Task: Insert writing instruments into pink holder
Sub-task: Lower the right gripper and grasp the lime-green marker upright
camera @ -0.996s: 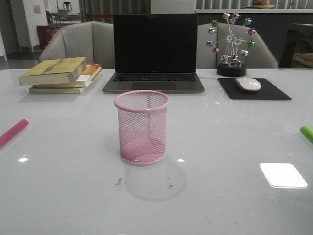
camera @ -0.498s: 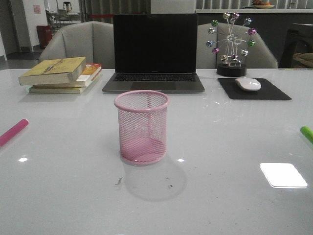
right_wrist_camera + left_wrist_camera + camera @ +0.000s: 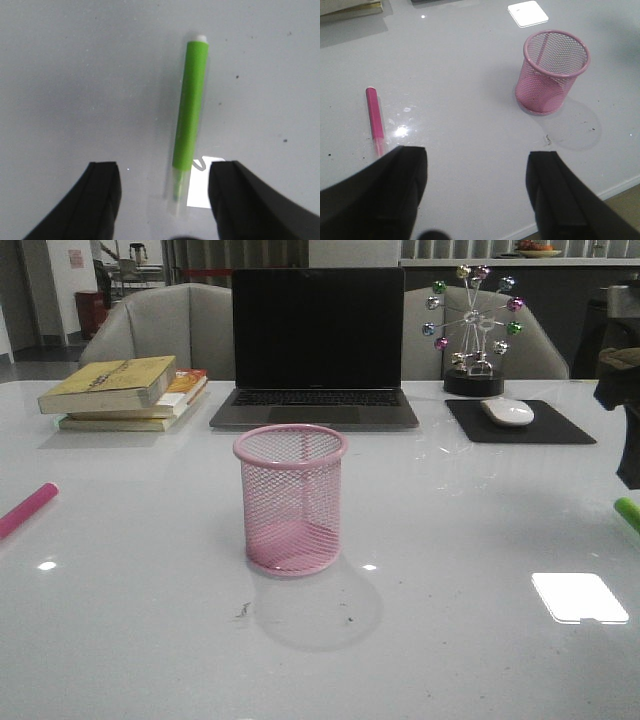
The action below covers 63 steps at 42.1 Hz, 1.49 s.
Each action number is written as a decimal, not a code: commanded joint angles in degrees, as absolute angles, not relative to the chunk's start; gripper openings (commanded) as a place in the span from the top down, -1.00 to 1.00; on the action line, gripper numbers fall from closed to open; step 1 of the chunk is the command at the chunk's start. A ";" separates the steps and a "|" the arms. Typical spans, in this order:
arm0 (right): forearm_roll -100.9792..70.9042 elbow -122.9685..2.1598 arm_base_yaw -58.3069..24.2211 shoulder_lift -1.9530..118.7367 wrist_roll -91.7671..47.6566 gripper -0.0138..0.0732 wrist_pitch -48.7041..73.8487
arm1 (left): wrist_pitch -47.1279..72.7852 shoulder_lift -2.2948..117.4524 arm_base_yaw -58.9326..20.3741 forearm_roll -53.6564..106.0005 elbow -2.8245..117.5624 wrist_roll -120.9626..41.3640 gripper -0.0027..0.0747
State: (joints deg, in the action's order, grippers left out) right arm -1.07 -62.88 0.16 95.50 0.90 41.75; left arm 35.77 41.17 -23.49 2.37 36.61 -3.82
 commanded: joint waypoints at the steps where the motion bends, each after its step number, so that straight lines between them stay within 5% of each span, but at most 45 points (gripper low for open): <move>1: 0.59 -68.10 0.44 97.42 1.10 -0.46 41.16 | 31.34 41.23 -24.03 2.97 38.31 -3.82 -0.33; 26: 0.91 -77.50 2.42 110.51 1.10 -0.46 40.29 | 31.34 41.23 -24.03 3.15 38.31 -3.82 -0.33; 40: 0.53 -77.50 2.42 110.66 1.10 -0.01 40.31 | 31.34 41.23 -24.03 3.15 38.31 -3.82 -0.33; 63: 0.50 -77.50 2.42 110.66 0.92 0.09 45.71 | 31.34 41.23 -24.03 3.15 38.31 -3.82 -0.33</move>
State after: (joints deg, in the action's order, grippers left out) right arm 0.00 -76.01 2.08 113.42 1.16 44.83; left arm 35.68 41.17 -23.49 2.41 36.61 -3.82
